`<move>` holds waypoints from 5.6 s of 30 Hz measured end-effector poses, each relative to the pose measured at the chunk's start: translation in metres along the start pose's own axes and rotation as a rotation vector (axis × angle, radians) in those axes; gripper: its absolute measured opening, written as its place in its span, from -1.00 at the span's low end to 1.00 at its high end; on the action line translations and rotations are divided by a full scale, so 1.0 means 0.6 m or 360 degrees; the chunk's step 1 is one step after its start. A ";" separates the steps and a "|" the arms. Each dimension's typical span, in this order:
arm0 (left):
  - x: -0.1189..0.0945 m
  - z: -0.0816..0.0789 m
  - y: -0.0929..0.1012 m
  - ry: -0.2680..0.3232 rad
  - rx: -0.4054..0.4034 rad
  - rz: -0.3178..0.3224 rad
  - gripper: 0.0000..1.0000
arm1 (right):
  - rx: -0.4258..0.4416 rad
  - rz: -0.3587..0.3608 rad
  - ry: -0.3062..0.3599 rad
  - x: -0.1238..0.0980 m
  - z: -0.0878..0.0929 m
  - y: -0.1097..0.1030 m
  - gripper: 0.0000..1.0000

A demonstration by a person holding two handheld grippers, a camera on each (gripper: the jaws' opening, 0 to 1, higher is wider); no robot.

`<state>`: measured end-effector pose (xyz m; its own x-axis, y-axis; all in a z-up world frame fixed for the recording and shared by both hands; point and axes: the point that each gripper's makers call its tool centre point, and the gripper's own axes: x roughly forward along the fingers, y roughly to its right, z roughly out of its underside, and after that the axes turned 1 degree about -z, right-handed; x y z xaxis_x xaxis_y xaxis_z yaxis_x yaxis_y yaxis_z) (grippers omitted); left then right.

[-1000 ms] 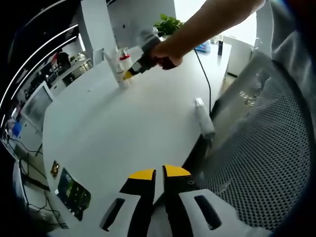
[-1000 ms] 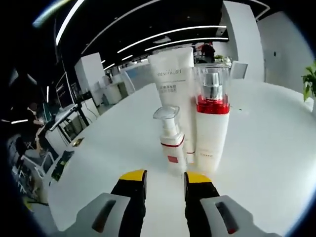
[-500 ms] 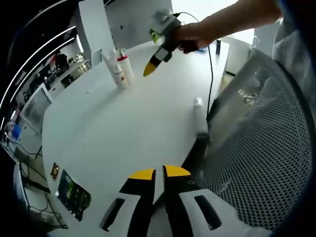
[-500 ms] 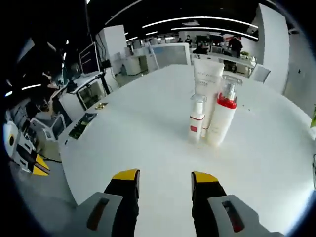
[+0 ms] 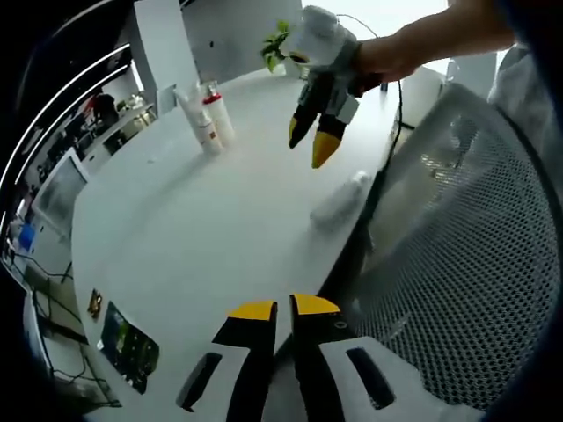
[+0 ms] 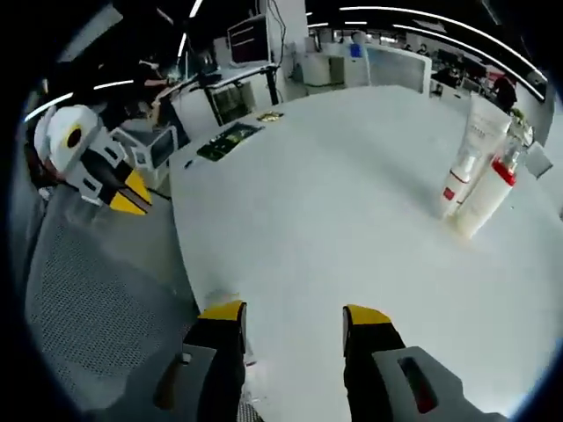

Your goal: Arrange the skincare products in the storage area until every visible bottle or jar stands upright without overlapping.

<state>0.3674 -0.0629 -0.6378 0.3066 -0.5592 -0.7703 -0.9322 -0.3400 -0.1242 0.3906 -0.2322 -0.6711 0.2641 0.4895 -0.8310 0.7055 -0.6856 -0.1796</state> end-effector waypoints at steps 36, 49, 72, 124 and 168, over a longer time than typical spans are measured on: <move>-0.001 -0.007 0.014 0.0048 -0.0346 0.0174 -0.85 | -0.0451 0.0179 -0.0108 0.043 0.000 -0.022 -0.74; -0.037 -0.079 -0.033 0.0399 -0.0741 0.0169 -0.69 | -0.0494 0.0307 0.0320 -0.038 -0.087 -0.027 -0.75; -0.090 -0.192 -0.031 0.0987 -0.1174 0.0337 0.18 | -0.1145 0.0407 0.0733 -0.109 -0.170 -0.149 -0.74; -0.077 -0.163 -0.026 0.0808 -0.1278 0.0358 -0.61 | -0.0838 0.0147 0.0731 -0.080 -0.159 -0.159 -0.23; -0.076 -0.197 0.028 0.0871 -0.0706 0.0389 -0.59 | 0.1739 -0.1355 0.1282 -0.114 -0.203 -0.141 -0.66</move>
<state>0.3607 -0.1324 -0.5305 0.2606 -0.9151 -0.3076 -0.8565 -0.3662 0.3638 0.3930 -0.1419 -0.5349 0.5696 0.8130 0.1206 0.1283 0.0570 -0.9901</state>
